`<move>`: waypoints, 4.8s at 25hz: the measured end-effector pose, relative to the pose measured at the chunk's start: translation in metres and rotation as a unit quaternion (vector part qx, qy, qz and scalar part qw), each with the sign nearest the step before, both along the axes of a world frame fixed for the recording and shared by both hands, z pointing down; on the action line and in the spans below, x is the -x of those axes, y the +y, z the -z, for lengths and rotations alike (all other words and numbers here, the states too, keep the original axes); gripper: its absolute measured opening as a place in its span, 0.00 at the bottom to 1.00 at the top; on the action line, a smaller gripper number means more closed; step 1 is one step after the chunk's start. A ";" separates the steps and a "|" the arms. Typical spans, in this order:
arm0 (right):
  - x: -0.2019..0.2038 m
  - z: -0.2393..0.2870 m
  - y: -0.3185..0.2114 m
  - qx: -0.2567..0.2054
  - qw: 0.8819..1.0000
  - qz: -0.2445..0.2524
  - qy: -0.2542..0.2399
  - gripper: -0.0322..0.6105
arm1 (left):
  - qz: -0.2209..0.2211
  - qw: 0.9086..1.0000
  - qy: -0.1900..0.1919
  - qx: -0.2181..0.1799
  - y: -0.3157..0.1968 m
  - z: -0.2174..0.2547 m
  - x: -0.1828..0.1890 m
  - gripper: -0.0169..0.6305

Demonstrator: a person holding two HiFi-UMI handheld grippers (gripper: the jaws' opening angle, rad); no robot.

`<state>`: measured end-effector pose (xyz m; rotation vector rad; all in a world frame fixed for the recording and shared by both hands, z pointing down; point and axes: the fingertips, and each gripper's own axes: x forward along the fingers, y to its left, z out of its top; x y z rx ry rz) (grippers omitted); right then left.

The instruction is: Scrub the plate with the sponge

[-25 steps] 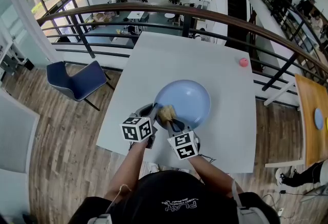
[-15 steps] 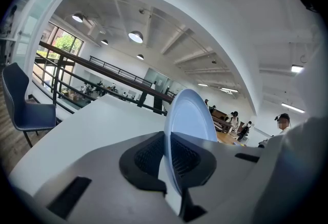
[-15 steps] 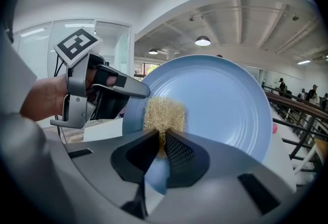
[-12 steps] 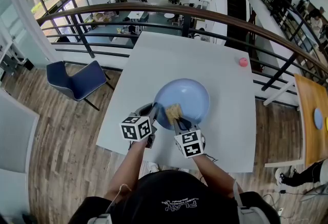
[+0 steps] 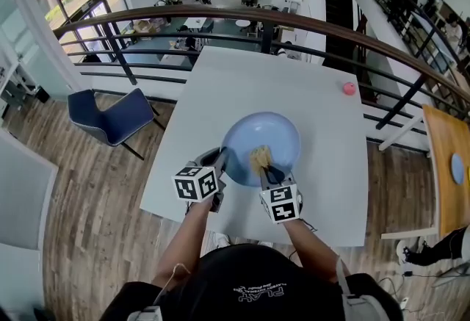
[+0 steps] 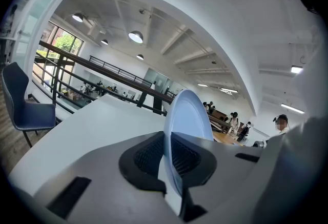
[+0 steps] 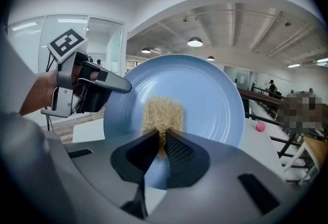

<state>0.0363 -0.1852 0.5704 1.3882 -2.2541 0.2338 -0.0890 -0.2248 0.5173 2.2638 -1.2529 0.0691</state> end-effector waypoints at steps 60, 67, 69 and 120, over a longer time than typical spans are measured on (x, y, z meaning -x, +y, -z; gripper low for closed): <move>-0.051 0.063 -0.001 -0.070 0.995 -0.058 -0.030 0.12 | 0.013 0.997 0.016 0.068 0.011 -0.046 0.005 0.07; -0.060 0.047 0.004 -0.049 0.996 -0.068 -0.032 0.12 | 0.013 0.995 0.017 0.100 0.021 -0.072 0.006 0.07; -0.062 0.040 0.005 -0.040 0.996 -0.069 -0.032 0.12 | 0.014 0.993 0.015 0.114 0.025 -0.083 0.005 0.07; -0.069 -0.065 0.036 0.066 0.995 -0.066 -0.024 0.12 | 0.059 0.961 -0.104 0.251 0.084 -0.228 0.020 0.21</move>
